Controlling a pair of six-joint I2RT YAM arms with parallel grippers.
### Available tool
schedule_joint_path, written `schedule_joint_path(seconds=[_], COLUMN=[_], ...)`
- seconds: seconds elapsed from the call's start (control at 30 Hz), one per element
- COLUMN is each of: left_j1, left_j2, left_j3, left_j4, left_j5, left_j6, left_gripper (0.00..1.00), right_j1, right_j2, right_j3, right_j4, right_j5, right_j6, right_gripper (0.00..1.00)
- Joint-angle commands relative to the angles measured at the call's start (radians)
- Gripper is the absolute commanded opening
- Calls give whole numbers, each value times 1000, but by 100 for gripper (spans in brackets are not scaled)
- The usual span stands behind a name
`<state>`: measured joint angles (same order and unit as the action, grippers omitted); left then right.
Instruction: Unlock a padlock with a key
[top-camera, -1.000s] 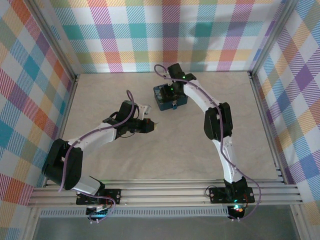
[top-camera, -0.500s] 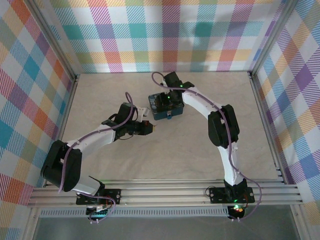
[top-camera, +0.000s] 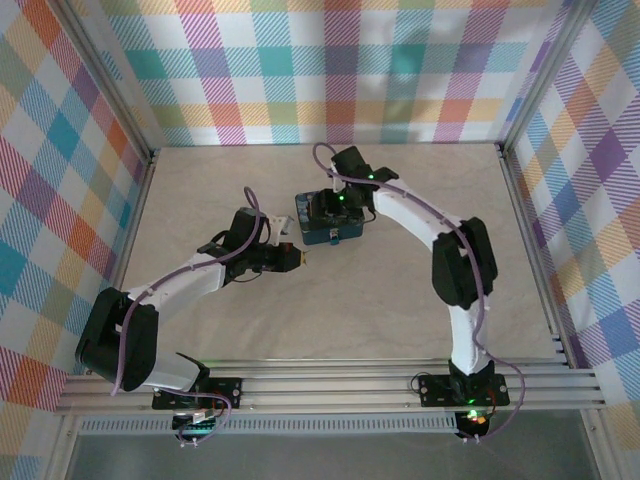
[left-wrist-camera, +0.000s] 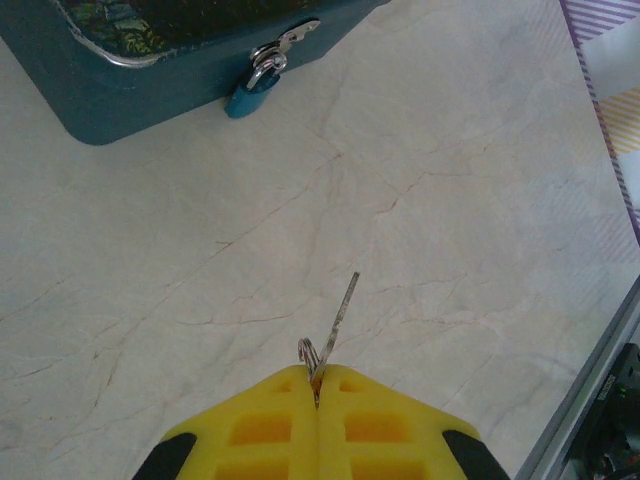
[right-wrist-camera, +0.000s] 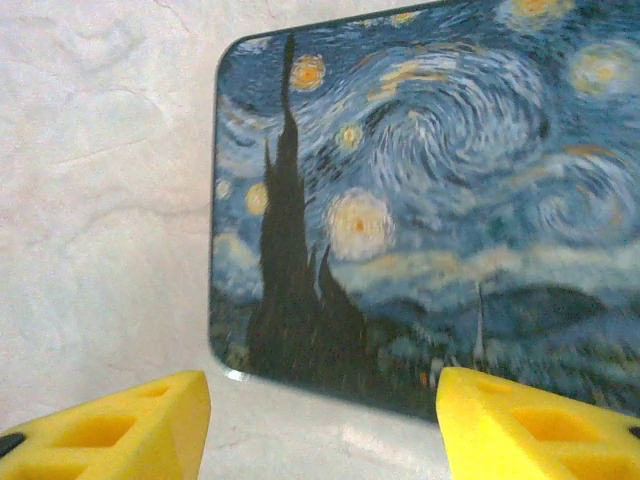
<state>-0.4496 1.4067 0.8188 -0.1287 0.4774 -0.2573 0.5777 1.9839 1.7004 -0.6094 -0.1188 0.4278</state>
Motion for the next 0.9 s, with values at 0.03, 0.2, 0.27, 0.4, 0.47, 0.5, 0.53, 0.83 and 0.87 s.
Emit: schedule_joint_path(seconds=[0.03,0.2,0.27,0.4,0.47,0.5,0.53,0.83,0.87], left_j1=[9,9,9,9,9,9,9,10,9], left_j2=[-10,-31,-38,-49,-56,-59,-63,-109,-117], left_j3=[-10,-74,-100,-132,-147,-152,-161,-227,-230], left_j4=[28,108,128,130,131,134,136,158,155], left_j5=[6,2,2,-6,-13,-17,-21,-21,-20], left_j6=[-11,-65,-77,-81,-88,-89,-92,-106,-104], left_gripper=[0,0,0,0,0,0,0,0,0], right_j1=[6,8,15,47,71,79,87,96,96], right_j2=[-158,-253,-272,-244,-202,-183,-160,-34,-25], right_j3=[-149,-346,-426,-499,-489,-479,-464,-312,-296], right_j4=[84,140,180,236,245,249,249,202,194], right_j5=[37,68,77,85,95,97,100,160,166], right_j6=[20,47,66,94,96,95,97,85,80], right_gripper=[62,62,62,61,61,61,61,62,62])
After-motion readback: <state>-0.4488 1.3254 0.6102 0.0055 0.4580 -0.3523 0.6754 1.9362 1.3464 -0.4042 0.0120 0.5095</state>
